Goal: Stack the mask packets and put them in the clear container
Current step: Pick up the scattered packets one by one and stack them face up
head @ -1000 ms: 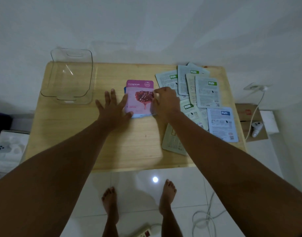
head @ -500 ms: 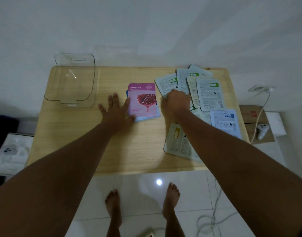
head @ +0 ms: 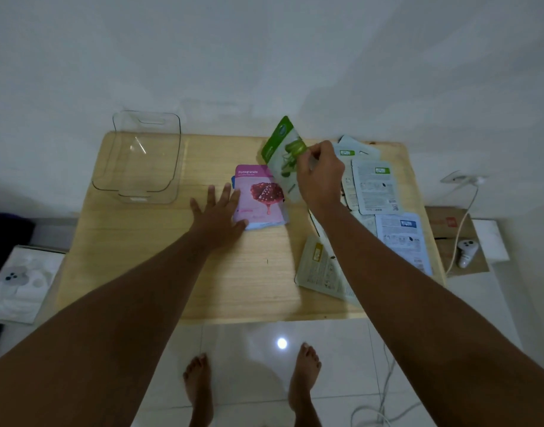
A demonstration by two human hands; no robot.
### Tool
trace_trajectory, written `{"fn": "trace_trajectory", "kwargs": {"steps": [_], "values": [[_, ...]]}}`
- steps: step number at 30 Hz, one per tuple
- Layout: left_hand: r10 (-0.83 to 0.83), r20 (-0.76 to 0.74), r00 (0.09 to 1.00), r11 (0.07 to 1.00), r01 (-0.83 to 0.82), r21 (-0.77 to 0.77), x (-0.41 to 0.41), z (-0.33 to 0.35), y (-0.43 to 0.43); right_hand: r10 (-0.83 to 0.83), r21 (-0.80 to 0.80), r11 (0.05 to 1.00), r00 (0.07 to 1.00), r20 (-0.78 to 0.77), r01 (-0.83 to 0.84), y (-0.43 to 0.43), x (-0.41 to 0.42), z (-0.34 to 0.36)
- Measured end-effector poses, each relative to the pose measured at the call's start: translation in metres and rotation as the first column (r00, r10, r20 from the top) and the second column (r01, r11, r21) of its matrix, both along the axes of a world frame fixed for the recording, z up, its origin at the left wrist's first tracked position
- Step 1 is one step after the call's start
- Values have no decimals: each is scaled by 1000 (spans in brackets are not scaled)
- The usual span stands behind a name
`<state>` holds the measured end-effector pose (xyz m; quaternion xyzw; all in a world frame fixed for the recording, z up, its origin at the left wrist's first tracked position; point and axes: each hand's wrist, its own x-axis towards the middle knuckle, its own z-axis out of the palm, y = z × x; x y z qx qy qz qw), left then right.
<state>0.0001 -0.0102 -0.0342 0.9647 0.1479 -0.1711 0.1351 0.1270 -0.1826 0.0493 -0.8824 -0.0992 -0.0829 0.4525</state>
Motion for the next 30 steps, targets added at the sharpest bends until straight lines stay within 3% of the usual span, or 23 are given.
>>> {"fn": "trace_trajectory", "kwargs": {"steps": [4,7,10,13,18,22,25,28,30], "values": [[-10,12,1000,1000,10,-23,1,-1,2,-70,156,983,987,-142,92,15,-17,-16],[-22,31,999,1000,23,-10,-1,-3,3,-87,136,982,954,-286,131,20,-30,-38],[-43,49,998,999,43,-2,-4,-5,5,-16,-1,1000,946,-325,16,14,-43,-54],[-17,77,997,996,23,-80,-7,-1,5,97,-219,963,961,-258,-156,4,-50,-56],[62,139,988,989,-42,-145,-3,1,-4,229,-586,752,953,-198,-302,-4,-42,-57],[5,121,993,999,1,-54,-1,-10,-1,221,-625,732,963,-156,-270,-7,-16,-57],[-5,140,990,1000,9,-27,-2,-13,1,109,-677,716,985,-131,-169,-14,9,-59],[-3,144,990,1000,7,-28,-2,-12,3,-5,-722,671,973,-231,-168,-20,28,-63],[-2,146,989,999,7,-38,-2,-10,3,8,-730,656,970,-244,-189,-23,35,-66]]}}
